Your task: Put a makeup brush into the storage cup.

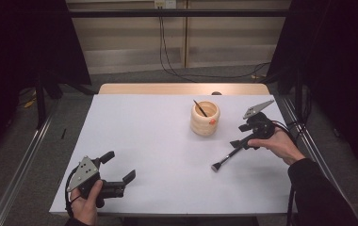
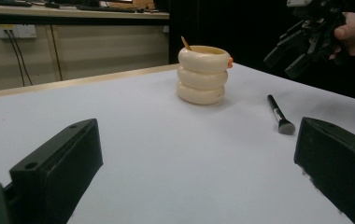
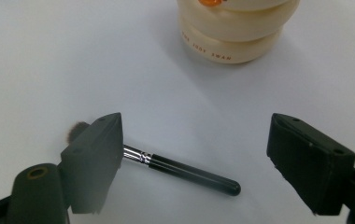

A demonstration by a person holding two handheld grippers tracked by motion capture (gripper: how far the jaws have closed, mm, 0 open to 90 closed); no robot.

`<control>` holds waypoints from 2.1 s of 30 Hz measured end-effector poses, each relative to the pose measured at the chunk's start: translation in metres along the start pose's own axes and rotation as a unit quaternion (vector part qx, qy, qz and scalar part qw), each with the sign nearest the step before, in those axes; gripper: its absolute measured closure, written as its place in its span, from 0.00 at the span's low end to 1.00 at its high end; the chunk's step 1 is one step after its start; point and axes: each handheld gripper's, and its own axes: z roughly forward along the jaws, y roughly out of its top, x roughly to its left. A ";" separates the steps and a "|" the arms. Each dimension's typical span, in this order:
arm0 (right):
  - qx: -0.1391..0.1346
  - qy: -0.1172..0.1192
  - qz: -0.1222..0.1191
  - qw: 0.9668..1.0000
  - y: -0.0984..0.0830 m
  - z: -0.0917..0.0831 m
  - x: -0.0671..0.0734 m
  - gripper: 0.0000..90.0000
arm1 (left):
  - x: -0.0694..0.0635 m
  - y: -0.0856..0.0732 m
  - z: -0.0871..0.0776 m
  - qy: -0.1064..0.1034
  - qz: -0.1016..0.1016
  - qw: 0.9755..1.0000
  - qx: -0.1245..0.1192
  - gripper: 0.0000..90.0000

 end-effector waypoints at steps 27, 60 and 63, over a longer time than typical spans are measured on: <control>0.118 0.026 -0.054 0.991 0.006 0.023 -0.006 0.38 | 0.000 0.000 0.001 -0.002 -0.001 1.000 0.001 0.01; 0.185 0.052 -0.103 0.976 -0.006 0.047 -0.003 0.51 | 0.000 -0.001 0.000 -0.005 -0.001 1.000 0.003 0.01; 0.184 0.057 -0.108 0.975 -0.007 0.047 -0.003 0.53 | 0.000 -0.001 0.000 -0.005 0.001 1.000 0.002 0.01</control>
